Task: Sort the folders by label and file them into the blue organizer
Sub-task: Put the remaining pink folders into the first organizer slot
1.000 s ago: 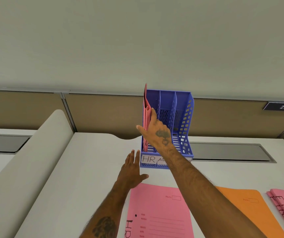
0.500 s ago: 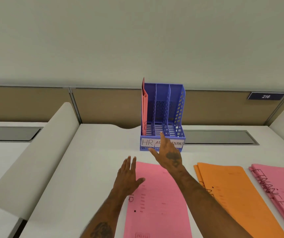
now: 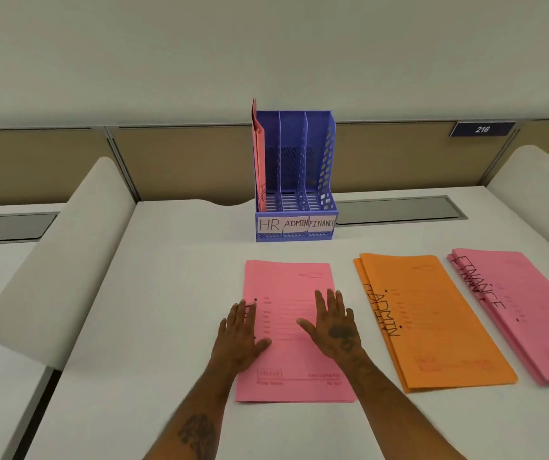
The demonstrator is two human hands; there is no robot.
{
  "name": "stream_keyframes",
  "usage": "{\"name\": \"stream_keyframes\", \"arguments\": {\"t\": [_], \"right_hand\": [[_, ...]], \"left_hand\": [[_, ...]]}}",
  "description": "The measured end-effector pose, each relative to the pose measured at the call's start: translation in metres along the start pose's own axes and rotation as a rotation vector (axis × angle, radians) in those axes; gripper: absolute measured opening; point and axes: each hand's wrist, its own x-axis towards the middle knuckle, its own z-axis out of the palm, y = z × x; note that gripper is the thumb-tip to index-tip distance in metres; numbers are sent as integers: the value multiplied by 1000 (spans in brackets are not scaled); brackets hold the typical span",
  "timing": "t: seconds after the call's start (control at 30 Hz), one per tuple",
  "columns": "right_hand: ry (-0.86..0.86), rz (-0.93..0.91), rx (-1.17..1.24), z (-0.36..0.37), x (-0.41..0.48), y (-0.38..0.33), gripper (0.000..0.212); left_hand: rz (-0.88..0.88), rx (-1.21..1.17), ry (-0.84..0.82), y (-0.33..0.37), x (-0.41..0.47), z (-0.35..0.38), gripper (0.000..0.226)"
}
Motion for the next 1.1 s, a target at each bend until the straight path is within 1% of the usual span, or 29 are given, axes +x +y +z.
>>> {"name": "stream_keyframes", "arguments": {"t": [0.13,0.33,0.6,0.67,0.73,0.8,0.83,0.9,0.97,1.03,1.1], "right_hand": [[-47,21,21,18,-14,7,91],[-101,71,103,30,-30,19,89],[-116,116,293,25,-39,22,87],[-111,118,336,24,-41,21,87],[-101,132,394,22,-44,22,87],[-85,131,434,20,-46,26,86],[-79,126,445,19,-47,29,86],[-77,118,468,18,-48,34,85],[-89,116,493,15,-48,37,85],[-100,113,500,7,-45,38,83],[-46,80,462,-10,-37,32,75]], "left_hand": [[-32,-26,12,5,-10,10,93],[-205,-308,81,22,-15,11,97],[-310,-466,116,40,-16,14,93],[-350,-490,131,43,-14,10,87],[-379,-529,161,44,-14,6,69],[-392,-627,184,43,-16,2,48],[-402,-708,193,42,-18,1,45],[-433,-908,216,43,-24,-1,47],[-426,-1051,234,49,-28,-5,48],[-384,-1064,262,61,-30,-11,49],[-342,-988,316,76,-27,-20,50]]}}
